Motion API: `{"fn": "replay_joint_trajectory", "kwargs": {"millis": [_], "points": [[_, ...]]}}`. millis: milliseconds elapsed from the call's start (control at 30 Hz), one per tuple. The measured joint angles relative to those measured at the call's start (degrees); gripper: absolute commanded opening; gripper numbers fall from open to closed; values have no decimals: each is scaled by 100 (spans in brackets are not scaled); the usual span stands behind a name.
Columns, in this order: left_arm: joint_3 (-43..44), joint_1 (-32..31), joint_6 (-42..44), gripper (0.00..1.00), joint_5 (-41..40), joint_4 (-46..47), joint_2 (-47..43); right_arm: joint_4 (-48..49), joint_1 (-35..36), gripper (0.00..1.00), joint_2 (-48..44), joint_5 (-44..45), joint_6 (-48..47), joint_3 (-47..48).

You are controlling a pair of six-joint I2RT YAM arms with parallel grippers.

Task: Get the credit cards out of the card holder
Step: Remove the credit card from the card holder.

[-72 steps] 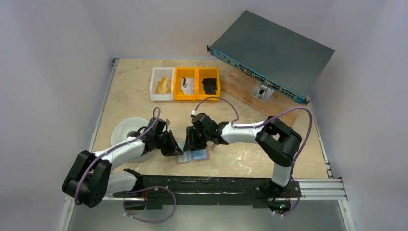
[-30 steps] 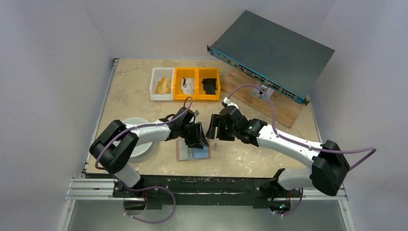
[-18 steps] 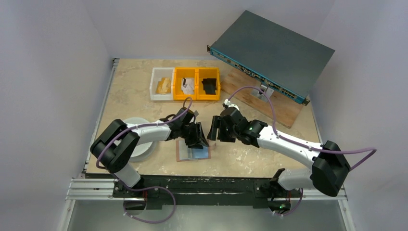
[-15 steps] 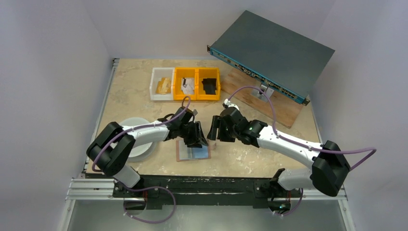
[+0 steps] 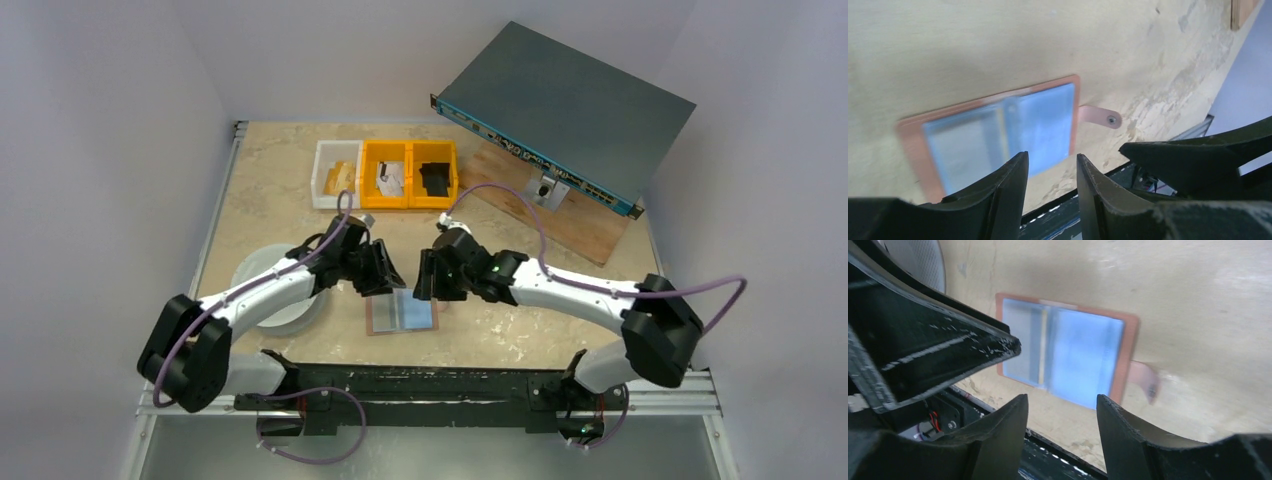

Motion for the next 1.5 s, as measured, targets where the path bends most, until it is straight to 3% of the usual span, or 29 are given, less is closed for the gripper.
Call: {"fn": "replay_joint_trajectory", "kwargs": {"millis": [167, 433, 1067, 1200, 1367, 1500], "points": [[-433, 503, -2, 45, -494, -584, -901, -15, 560, 51, 1172, 48, -31, 833], [-728, 754, 0, 48, -1241, -1537, -1943, -256, 1034, 45, 2487, 459, -208, 1932], [-778, 914, 17, 49, -1547, -1897, -2166, -885, 1338, 45, 3235, 1209, -348, 2592], [-780, 914, 20, 48, -1523, -1880, -2155, -879, 1344, 37, 3296, 1200, -341, 2616], [-890, 914, 22, 47, -1399, -1799, -2118, -758, 1316, 19, 3248, 1163, -319, 2474], [-960, 914, 81, 44, -1187, -1674, -1974, -452, 1189, 12, 3060, 994, -267, 2127]]}}
